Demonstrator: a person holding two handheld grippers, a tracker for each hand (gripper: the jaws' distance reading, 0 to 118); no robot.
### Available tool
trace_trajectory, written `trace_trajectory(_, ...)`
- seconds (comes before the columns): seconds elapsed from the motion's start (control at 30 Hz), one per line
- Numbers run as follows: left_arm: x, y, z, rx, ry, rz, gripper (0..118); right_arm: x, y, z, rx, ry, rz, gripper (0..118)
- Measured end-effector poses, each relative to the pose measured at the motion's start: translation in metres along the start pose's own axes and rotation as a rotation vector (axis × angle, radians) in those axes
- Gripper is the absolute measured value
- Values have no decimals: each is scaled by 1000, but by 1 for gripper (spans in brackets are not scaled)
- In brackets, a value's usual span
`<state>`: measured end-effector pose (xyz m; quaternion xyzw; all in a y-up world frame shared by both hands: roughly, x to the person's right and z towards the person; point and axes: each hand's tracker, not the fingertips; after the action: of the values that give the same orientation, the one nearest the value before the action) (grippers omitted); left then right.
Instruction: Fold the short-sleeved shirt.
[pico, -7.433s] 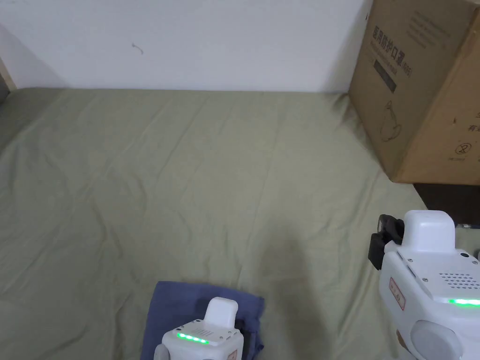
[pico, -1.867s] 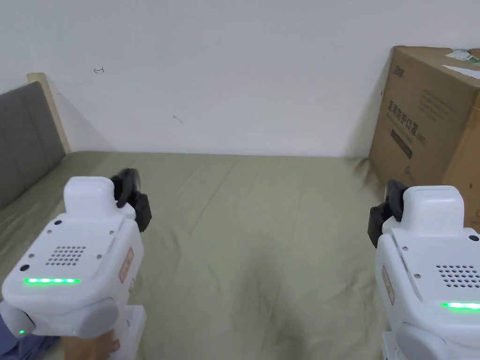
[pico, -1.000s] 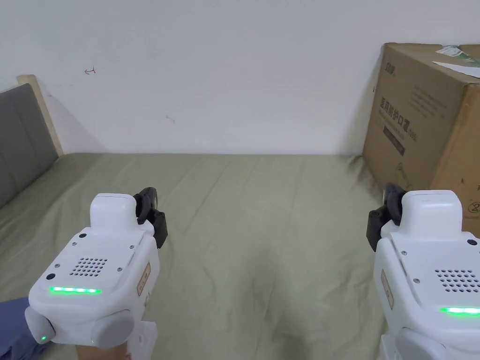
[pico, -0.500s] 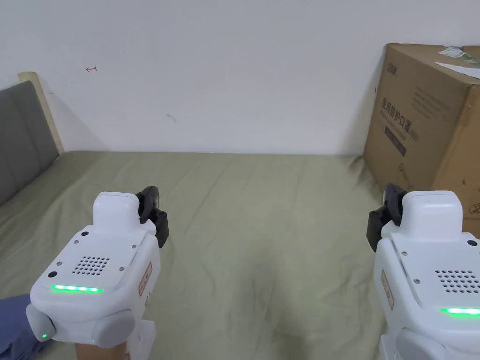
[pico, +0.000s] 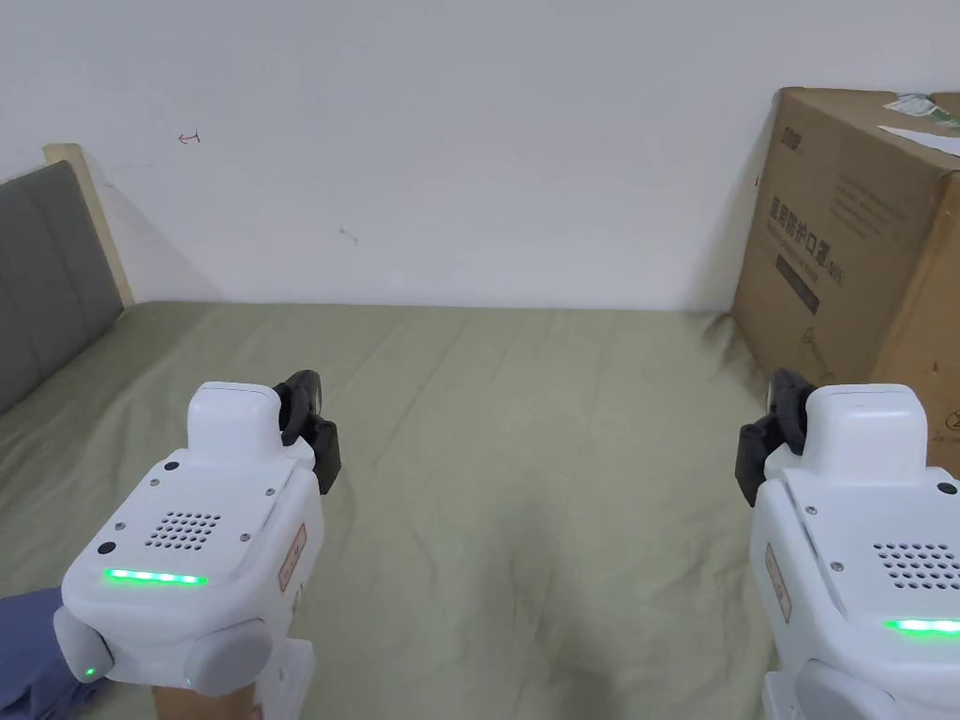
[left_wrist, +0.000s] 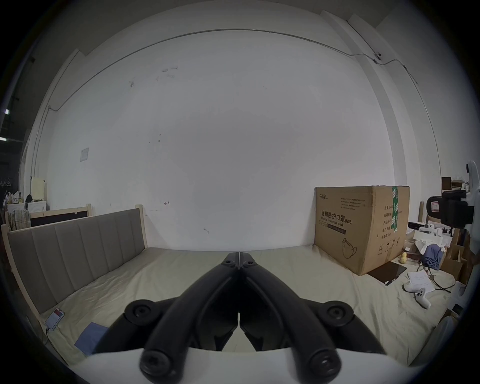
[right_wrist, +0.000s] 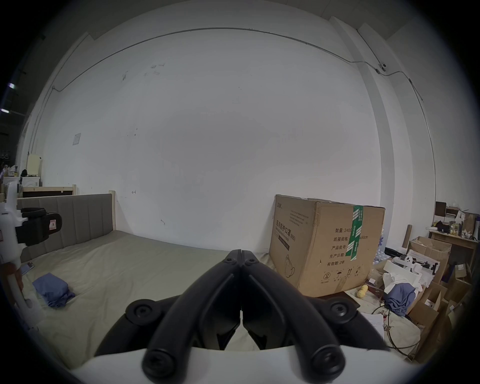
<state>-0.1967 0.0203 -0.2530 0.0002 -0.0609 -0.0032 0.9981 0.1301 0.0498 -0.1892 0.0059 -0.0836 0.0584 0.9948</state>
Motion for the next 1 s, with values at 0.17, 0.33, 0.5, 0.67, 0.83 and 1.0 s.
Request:
trace_trajectory(0.17,0,0,0,5,3,-3,0,0,0,0,1,0,-2,0)
trace_trajectory(0.33,-1,-1,0,7,2,-1,0,-1,0,0,-1,-1,-2,0)
trace_trajectory(0.5,0,-2,-1,3,5,-3,12,-1,-1,-1,-14,-3,2,5)
trace_trajectory(0.67,3,-4,-8,-35,10,-5,114,1,-3,-7,-56,13,-12,100)
trace_trajectory(0.83,4,-3,-6,-21,11,-8,114,3,-5,-8,-53,5,-18,118)
trace_trajectory(1.0,3,-3,-2,6,27,-2,114,1,-3,-5,-49,9,-29,118)
